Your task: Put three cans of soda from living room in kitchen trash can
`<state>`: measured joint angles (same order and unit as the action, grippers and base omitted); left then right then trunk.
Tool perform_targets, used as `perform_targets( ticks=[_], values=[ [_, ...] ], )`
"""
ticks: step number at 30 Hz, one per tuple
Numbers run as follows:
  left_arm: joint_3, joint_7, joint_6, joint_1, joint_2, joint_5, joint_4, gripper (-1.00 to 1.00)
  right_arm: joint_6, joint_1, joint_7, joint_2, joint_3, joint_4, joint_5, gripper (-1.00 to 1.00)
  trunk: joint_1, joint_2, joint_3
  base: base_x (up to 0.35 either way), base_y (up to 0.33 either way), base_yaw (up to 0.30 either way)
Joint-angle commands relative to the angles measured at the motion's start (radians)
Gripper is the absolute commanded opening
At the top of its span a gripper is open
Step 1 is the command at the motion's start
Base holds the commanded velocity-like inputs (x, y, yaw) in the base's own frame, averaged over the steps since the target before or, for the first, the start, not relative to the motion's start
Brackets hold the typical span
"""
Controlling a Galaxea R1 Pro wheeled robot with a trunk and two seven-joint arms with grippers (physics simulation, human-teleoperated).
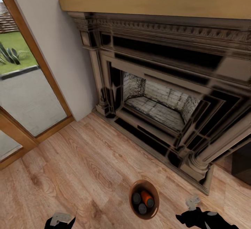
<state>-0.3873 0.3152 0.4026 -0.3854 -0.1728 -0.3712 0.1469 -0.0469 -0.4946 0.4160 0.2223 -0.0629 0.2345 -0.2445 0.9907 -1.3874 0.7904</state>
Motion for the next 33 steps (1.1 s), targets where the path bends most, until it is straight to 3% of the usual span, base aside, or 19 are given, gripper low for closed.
perform_targets(
  ticks=[1, 7, 8, 11, 18, 26, 28, 33],
  values=[
    [-0.001, -0.002, 0.008, 0.011, -0.001, 0.000, -0.002, 1.00, 0.004, 0.008, 0.000, 0.003, 0.000, -0.004, 0.000, 1.00, -0.004, 0.007, -0.003, 0.000, 0.000, 0.000],
    [-0.003, -0.072, 0.029, 0.068, -0.003, 0.000, -0.015, 1.00, 0.065, 0.034, -0.002, 0.033, -0.001, -0.028, 0.005, 1.00, -0.027, 0.049, -0.022, 0.000, 0.000, 0.000],
    [-0.003, -0.147, 0.030, 0.084, -0.003, -0.001, -0.047, 1.00, 0.114, 0.040, -0.009, 0.044, -0.004, -0.063, 0.009, 1.00, -0.031, 0.056, -0.025, 0.000, 0.000, 0.000],
    [-0.003, -0.193, 0.030, 0.093, -0.005, -0.001, -0.094, 1.00, 0.145, 0.044, -0.029, 0.050, -0.006, -0.107, 0.012, 1.00, -0.042, 0.077, -0.035, 0.000, 0.000, 0.000],
    [-0.002, -0.213, 0.031, 0.132, -0.005, -0.003, -0.115, 1.00, 0.264, 0.104, -0.068, 0.055, -0.011, -0.165, 0.015, 1.00, -0.069, 0.126, -0.057, 0.000, 0.000, 0.000],
    [-0.001, -0.216, 0.041, 0.192, 0.000, -0.002, -0.117, 1.00, 0.326, 0.156, -0.081, 0.057, -0.013, -0.245, 0.019, 1.00, -0.100, 0.182, -0.082, 0.000, 0.000, 0.000],
    [-0.001, -0.216, 0.044, 0.207, 0.003, -0.004, -0.118, 1.00, 0.346, 0.200, -0.116, 0.052, -0.019, -0.267, 0.023, 1.00, -0.107, 0.196, -0.088, 0.000, 0.000, 0.000],
    [0.000, -0.216, 0.043, 0.212, 0.005, -0.007, -0.119, 1.00, 0.349, 0.245, -0.138, 0.034, -0.037, -0.275, 0.069, 1.00, -0.127, 0.231, -0.104, 0.000, 0.000, 0.000]
  ],
)
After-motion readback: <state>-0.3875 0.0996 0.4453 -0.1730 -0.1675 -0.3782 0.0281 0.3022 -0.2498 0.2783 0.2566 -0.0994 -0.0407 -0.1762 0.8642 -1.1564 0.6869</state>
